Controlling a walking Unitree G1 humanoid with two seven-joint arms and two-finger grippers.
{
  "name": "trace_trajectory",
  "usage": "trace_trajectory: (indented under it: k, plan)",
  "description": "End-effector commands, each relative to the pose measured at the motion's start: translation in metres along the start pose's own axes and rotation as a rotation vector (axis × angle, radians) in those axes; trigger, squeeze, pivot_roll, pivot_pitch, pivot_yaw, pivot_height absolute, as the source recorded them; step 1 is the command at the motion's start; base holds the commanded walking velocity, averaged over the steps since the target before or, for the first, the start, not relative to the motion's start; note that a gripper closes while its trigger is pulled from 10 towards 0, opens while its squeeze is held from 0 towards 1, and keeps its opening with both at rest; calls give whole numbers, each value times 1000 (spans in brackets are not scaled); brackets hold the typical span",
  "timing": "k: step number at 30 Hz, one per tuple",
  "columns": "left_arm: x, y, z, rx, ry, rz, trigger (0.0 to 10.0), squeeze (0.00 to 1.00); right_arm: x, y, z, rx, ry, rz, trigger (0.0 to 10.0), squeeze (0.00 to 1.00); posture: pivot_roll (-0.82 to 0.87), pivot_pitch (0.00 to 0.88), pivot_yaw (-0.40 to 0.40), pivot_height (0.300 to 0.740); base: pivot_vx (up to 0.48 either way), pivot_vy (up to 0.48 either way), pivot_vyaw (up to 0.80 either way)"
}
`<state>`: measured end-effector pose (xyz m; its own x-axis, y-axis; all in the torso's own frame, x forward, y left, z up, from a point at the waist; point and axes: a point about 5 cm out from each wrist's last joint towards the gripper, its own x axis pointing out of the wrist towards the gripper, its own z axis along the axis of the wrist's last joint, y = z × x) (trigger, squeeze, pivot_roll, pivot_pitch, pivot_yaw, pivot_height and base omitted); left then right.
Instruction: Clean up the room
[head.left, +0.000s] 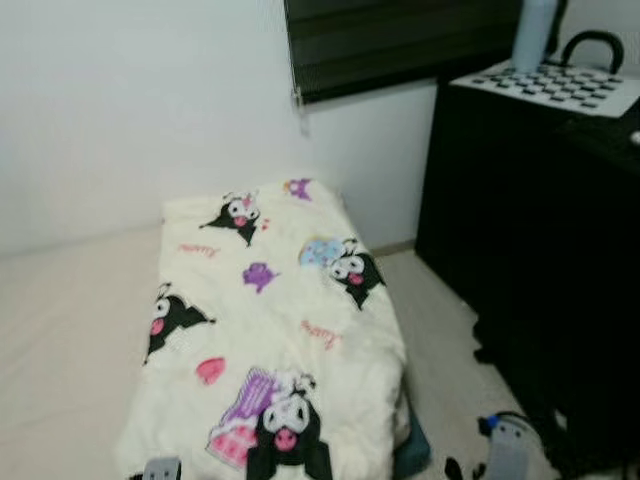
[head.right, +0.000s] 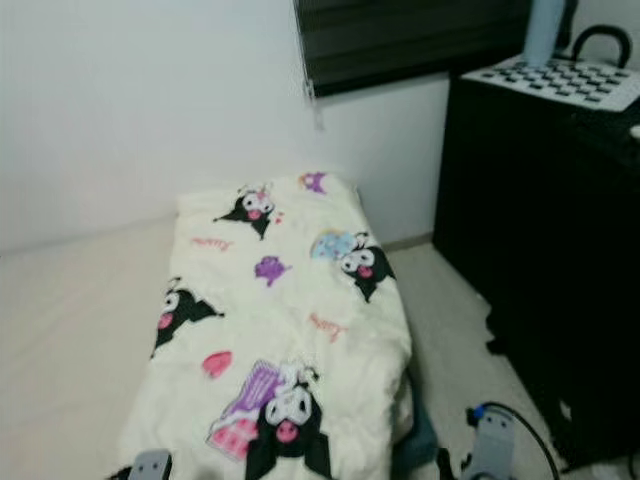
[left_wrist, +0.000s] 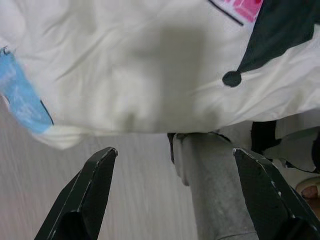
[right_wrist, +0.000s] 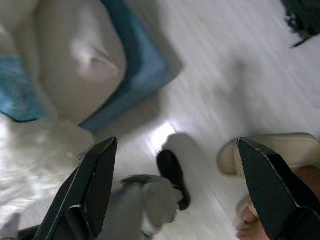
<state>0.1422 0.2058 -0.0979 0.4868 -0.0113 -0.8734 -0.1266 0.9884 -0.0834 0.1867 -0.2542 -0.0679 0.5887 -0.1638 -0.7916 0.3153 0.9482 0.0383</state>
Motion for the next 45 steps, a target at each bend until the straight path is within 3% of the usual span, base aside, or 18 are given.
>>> trace_trajectory:
  k: [1,7,8,19,34,45]
  plan:
    - [-2,10,-6,13,28,34,10000,0,0,9,-9,-24,44,21,10000,0,-189,22,90,728,0,0,0]
    - [-3,11,-7,13,32,40,10000,0,1,4,1,-16,4,14,10000,0,-190,27,92,713,0,0,0]
    - [-3,13,-8,17,35,47,10000,0,1,1,14,26,-51,19,10000,0,-192,30,93,703,0,0,0]
    - [-5,20,-5,18,18,82,10000,0,-1,-15,67,191,-248,22,10000,0,-198,35,99,663,0,0,0]
    - [-5,22,4,-3,-29,70,10000,0,-2,1,87,312,-341,192,10000,0,-197,28,106,613,0,0,0]
    - [-4,21,21,-46,-113,36,10000,0,-7,5,116,387,-459,284,10000,0,-187,33,111,573,0,0,0]
